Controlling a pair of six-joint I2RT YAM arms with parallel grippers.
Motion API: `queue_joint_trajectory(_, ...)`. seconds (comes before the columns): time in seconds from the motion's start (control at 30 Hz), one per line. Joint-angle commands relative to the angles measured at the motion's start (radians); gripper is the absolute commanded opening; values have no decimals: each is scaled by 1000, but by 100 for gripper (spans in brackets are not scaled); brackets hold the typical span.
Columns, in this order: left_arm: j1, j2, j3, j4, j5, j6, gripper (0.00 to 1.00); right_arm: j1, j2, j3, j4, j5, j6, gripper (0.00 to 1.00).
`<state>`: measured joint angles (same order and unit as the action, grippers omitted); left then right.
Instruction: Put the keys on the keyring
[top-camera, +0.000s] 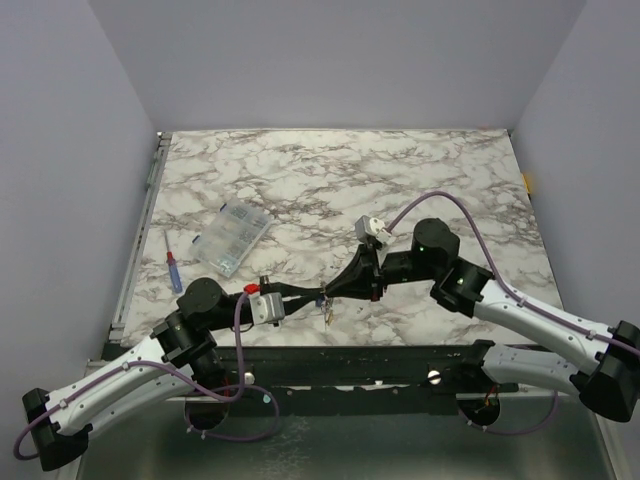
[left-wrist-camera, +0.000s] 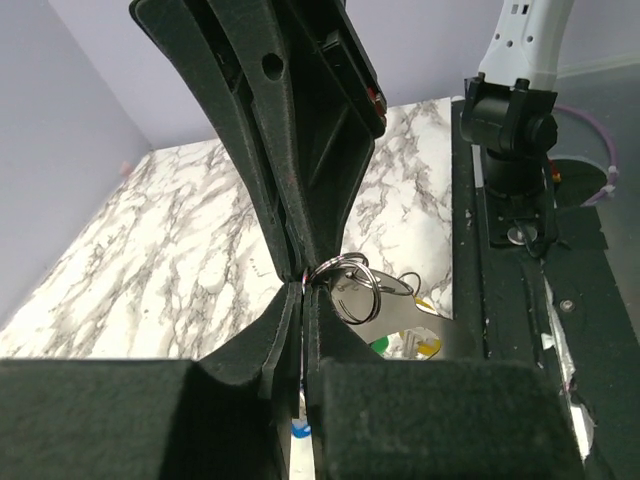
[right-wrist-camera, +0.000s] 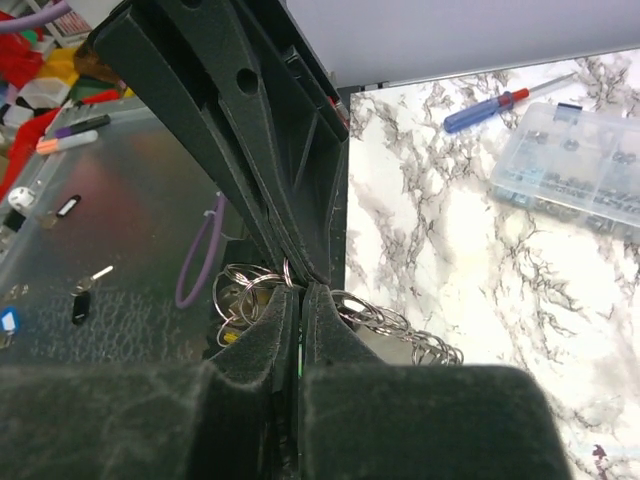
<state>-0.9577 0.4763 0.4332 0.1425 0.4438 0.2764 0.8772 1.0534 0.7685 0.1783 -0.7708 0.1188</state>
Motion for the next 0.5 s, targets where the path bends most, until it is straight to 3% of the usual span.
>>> queue_joint_trajectory(0.0, -17, 2, 26, 94, 4, -4, 14, 22, -11, 5, -49, 59, -92, 1)
queue_joint_trajectory(0.1, -16, 18, 60, 1, -16, 32, 31, 22, -17, 12, -93, 78, -109, 1)
queue_joint_trajectory(0.33, -16, 43, 102, -100, -45, 59, 41, 22, -23, -1, -96, 100, -147, 1)
queue_joint_trajectory(0.47, -17, 55, 122, -141, -107, 63, 41, 22, -15, -15, -101, 159, -149, 1)
